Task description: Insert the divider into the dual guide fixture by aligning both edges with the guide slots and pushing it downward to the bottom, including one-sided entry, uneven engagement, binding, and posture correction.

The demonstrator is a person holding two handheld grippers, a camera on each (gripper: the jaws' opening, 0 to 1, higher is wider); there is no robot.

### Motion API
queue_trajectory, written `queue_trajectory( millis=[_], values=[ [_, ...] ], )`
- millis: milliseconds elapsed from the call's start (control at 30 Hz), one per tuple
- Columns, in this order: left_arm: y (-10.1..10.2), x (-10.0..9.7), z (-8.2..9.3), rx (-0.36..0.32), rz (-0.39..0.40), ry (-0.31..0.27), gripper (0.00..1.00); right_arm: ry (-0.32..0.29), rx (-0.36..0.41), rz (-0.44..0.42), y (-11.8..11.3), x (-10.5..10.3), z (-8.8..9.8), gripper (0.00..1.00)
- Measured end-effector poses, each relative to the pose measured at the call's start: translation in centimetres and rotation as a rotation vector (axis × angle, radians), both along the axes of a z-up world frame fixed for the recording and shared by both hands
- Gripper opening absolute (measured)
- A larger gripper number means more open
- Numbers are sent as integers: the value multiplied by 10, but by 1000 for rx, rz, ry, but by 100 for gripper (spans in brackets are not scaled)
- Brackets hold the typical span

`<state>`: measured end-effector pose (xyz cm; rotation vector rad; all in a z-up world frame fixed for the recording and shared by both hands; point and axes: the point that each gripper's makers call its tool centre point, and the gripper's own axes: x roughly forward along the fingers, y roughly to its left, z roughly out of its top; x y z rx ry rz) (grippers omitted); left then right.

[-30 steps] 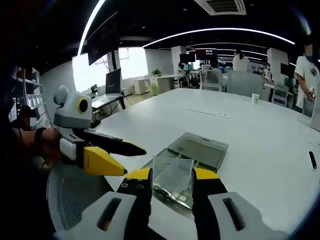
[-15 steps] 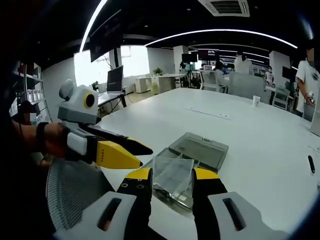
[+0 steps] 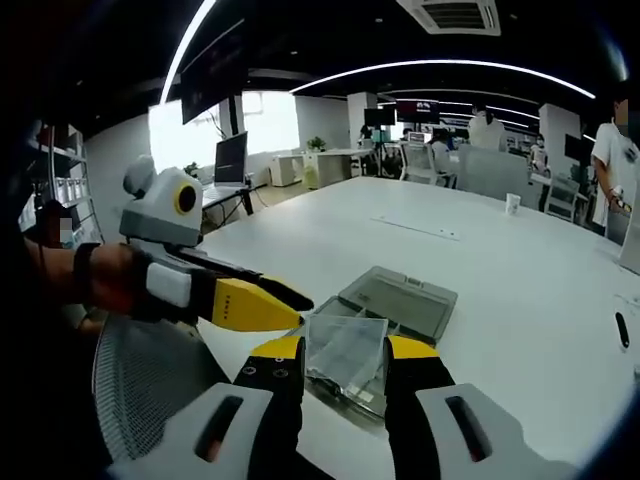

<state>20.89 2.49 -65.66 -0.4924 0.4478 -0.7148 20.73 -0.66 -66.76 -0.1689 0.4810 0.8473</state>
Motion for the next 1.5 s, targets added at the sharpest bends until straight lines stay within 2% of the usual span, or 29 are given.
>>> queue_trajectory(
  millis=[733, 1500],
  values=[
    [-5, -1, -5, 26, -33, 19, 15, -24, -26, 22, 2, -1, 0, 27],
    [-9, -3, -1, 11, -72, 28, 2, -38, -29, 28, 2, -1, 2, 27]
  ],
)
